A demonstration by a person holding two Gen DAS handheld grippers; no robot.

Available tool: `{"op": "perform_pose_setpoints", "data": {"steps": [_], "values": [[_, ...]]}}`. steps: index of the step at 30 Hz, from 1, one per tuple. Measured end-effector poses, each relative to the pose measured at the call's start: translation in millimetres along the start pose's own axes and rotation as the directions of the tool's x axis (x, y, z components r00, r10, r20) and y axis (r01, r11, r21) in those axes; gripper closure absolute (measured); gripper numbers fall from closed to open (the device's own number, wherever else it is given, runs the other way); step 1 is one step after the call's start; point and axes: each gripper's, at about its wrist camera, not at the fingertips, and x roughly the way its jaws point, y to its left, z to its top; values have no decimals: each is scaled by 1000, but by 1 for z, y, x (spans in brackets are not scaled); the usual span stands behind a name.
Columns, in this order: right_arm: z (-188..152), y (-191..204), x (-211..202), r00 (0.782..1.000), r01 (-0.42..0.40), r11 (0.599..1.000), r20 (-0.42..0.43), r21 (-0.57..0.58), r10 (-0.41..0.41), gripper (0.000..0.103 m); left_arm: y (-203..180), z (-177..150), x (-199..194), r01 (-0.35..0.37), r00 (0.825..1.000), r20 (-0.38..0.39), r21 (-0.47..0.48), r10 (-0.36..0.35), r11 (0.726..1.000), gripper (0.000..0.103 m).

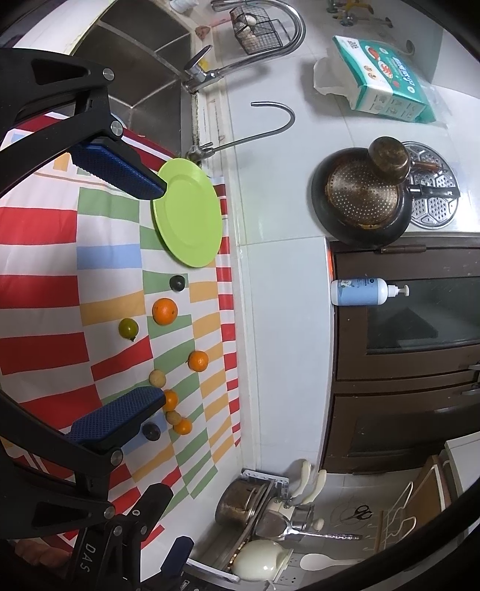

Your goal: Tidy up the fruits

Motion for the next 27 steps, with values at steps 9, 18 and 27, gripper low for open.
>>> {"op": "perform_pose_setpoints", "data": {"steps": [9,18,27], "values": [[1,2,1,1000,1,1000,2,-2,-1,1,3,1,0,0,1000,5,-1,0,1000,0],[5,9,1,1000,0,1000,4,-4,0,1,2,1,0,-1,1000,4,-2,1,1000,0],[4,7,1,1000,0,1000,4,-5,0,1,3,2,0,2,1000,4,-3,-2,1000,0]]}}
